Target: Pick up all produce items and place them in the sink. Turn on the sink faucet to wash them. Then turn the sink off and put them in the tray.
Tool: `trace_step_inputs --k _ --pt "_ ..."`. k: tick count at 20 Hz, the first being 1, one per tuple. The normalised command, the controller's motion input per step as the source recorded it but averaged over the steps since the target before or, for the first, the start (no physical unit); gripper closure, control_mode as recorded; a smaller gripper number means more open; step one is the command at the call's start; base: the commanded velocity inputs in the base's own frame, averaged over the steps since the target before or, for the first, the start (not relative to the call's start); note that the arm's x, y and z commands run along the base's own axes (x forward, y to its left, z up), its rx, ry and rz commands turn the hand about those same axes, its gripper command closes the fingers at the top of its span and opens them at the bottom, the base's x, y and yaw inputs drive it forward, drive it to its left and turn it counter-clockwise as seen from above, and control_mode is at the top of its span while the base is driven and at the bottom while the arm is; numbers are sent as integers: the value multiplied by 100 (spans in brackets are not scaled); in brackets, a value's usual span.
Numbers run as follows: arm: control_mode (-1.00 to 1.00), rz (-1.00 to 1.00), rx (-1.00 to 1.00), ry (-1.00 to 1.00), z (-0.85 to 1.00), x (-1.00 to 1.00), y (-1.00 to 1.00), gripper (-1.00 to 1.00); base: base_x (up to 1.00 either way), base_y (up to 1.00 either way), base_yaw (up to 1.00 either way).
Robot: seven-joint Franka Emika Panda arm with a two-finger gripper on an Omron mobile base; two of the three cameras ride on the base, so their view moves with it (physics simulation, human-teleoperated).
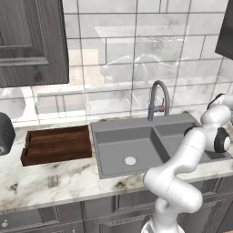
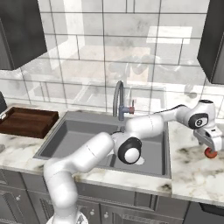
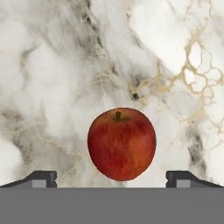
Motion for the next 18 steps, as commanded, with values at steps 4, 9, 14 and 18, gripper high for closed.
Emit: trace_step_inputs --k 4,9,14,18 --pt "-100 -2 0 -4 -35 -22 14 -100 0 0 0" --pt "-100 -2 -8 -15 -26 -12 -4 -100 0 0 0" --pt "-100 0 -14 -17 -7 3 -3 -100 0 0 0" --pt "-100 0 -12 -8 -18 1 -3 -100 0 0 0"
